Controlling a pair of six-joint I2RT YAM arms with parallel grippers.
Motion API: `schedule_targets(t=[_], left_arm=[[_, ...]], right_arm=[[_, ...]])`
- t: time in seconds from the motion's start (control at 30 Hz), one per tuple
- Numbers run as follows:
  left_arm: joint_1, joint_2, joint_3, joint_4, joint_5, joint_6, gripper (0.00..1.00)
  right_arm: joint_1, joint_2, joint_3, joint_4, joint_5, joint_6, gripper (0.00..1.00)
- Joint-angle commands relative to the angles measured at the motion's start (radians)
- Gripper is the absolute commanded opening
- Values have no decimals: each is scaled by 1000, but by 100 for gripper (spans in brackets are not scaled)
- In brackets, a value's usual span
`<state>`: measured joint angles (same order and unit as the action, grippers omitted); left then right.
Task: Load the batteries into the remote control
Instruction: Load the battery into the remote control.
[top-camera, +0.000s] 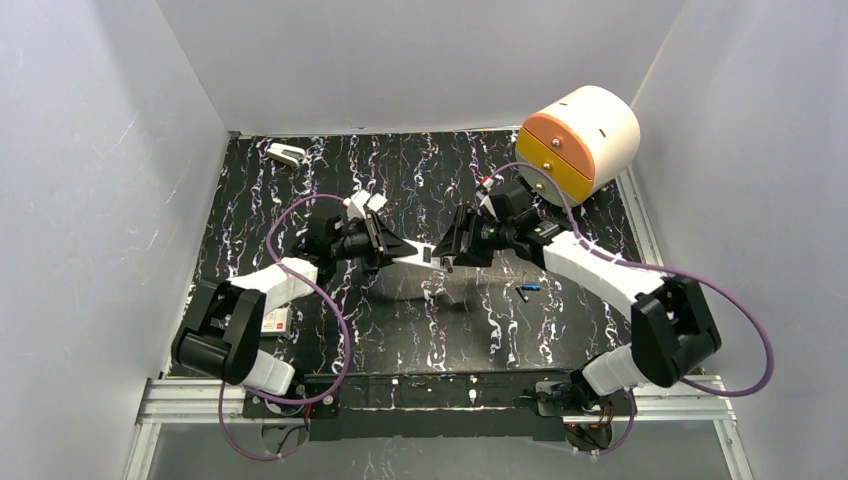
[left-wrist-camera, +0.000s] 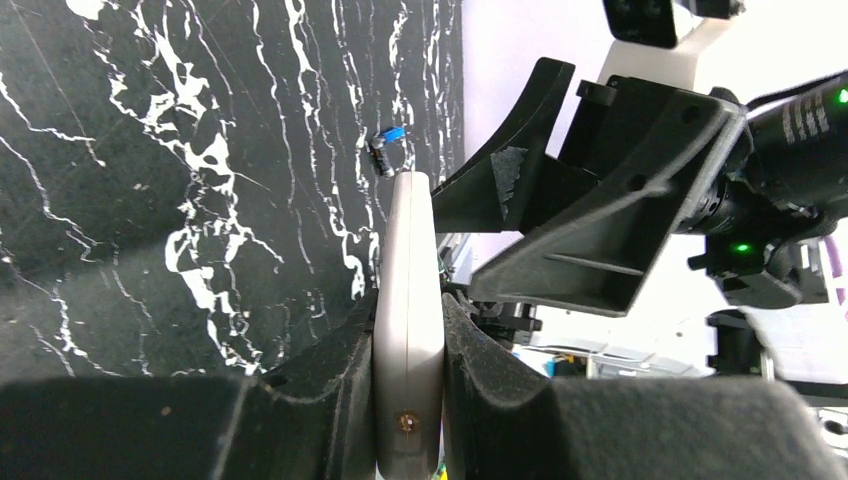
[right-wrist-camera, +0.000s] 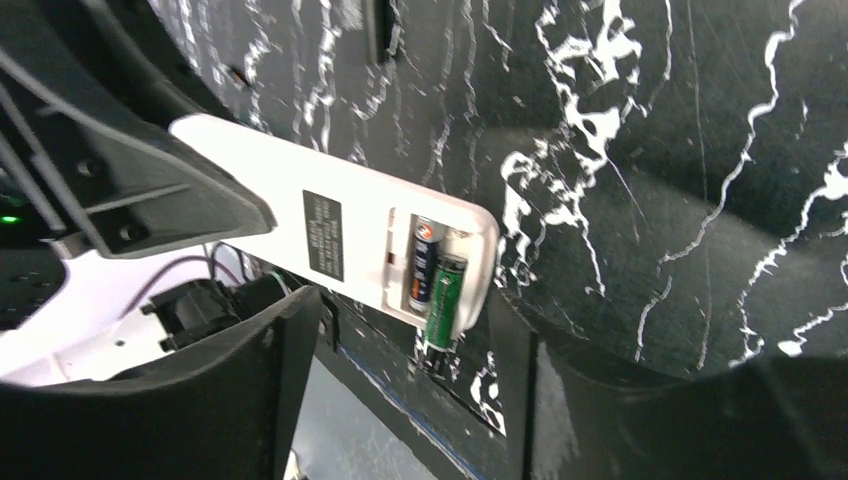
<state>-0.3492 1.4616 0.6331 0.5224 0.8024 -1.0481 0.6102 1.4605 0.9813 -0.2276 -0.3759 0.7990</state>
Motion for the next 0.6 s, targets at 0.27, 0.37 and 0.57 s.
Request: schedule_targets(t=[0.27, 0.37, 0.57], left_arm=[[27, -91, 112, 49, 36, -431, 0], [30, -92, 128, 82, 17, -525, 0], [-9, -134, 105, 293, -89, -777, 0]], right_arm=[[1, -348, -125, 373, 395, 176, 96], [0, -387, -131, 422, 450, 188, 98], [1, -416, -211, 586, 405, 280, 99]])
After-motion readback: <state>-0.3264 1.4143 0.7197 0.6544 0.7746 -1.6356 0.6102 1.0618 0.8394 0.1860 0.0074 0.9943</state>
